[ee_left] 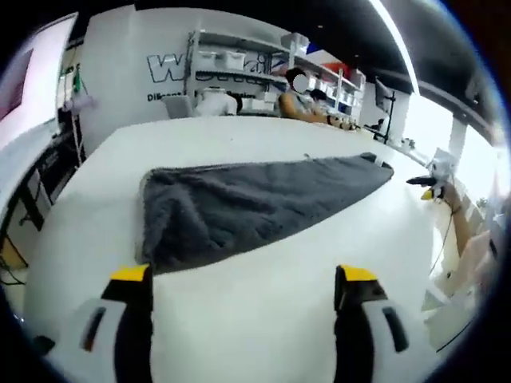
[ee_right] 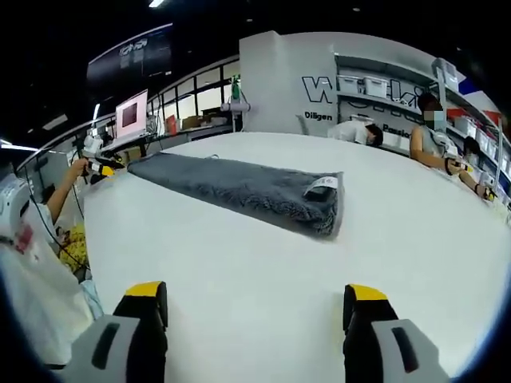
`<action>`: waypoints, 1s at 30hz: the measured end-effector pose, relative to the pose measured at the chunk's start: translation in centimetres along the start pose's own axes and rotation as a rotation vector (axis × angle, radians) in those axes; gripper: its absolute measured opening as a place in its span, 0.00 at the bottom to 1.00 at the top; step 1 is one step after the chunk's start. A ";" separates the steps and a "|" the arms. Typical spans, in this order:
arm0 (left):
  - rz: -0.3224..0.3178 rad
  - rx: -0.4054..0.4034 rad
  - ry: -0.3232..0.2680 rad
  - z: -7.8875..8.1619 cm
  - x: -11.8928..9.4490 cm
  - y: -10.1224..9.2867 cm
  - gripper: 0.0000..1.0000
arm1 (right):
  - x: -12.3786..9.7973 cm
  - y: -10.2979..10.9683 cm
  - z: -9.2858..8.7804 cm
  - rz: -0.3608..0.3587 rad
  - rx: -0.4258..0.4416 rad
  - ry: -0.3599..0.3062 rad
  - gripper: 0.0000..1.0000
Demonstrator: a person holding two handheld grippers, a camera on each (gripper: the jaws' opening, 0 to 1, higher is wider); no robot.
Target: Fold the towel on the table until its edges align and the towel forms a compact rectangular stack.
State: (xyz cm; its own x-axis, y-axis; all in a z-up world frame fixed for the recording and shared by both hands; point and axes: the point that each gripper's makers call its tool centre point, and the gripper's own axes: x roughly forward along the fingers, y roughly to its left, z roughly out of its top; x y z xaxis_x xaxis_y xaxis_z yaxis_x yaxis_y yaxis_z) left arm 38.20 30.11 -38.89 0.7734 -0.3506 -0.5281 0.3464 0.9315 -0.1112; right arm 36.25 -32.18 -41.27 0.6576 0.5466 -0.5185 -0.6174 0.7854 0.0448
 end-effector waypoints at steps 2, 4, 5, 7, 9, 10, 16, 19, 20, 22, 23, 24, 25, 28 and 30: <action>0.010 -0.061 -0.026 0.2 0.1 0.4 0.99 | 0.0 0.1 -0.1 0.001 0.000 0.001 0.95; 0.003 -0.083 -0.037 0.2 0.1 0.5 0.99 | 0.0 0.1 -0.3 0.001 0.003 0.002 0.95; 0.002 -0.092 -0.039 0.2 0.2 0.6 0.99 | 0.0 0.1 -0.4 0.001 0.005 0.003 0.95; 0.008 -0.107 -0.048 0.2 0.5 0.9 0.99 | 0.0 0.0 -0.4 -0.002 0.003 -0.003 0.94; 0.020 -0.137 -0.066 0.5 0.8 1.4 0.99 | -0.1 0.0 -0.4 -0.001 0.010 -0.008 0.94; 0.033 -0.173 -0.092 0.8 0.9 1.7 0.99 | -0.1 0.0 -0.4 -0.001 0.010 -0.009 0.94; 0.037 -0.257 -0.135 1.2 1.8 3.0 0.98 | -0.6 0.1 -0.2 -0.007 0.004 -0.009 0.94; 0.017 -0.284 -0.147 1.5 2.4 2.8 0.98 | -0.9 0.0 0.0 -0.012 -0.002 -0.012 0.94; 0.018 -0.290 -0.151 1.6 2.5 2.8 0.98 | -0.9 0.0 0.0 -0.014 -0.004 -0.012 0.94; 0.026 -0.302 -0.156 1.7 2.9 3.1 0.96 | -1.0 -0.1 0.1 -0.017 -0.005 -0.012 0.94; 0.028 -0.307 -0.162 1.8 3.0 3.2 0.96 | -1.0 -0.1 0.1 -0.017 -0.007 -0.012 0.94; 0.028 -0.318 -0.177 2.0 3.2 3.1 0.95 | -1.0 -0.1 0.1 -0.017 -0.008 -0.011 0.94; 0.029 -0.324 -0.181 2.0 3.3 3.1 0.93 | -1.0 -0.1 0.2 -0.018 -0.008 -0.011 0.94; 0.050 -0.364 -0.204 2.4 3.6 4.2 0.85 | -1.0 0.0 0.2 -0.016 -0.013 -0.009 0.94; 0.068 -0.385 -0.222 2.6 3.9 5.0 0.81 | -1.1 0.0 0.3 -0.017 -0.016 -0.010 0.94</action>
State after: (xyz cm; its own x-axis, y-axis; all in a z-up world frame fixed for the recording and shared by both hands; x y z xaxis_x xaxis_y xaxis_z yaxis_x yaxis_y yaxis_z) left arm 44.35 33.19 -39.31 0.8975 -0.2603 -0.3561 0.1002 0.9065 -0.4100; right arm 35.65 -32.73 -40.41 0.6724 0.5360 -0.5105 -0.6126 0.7901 0.0227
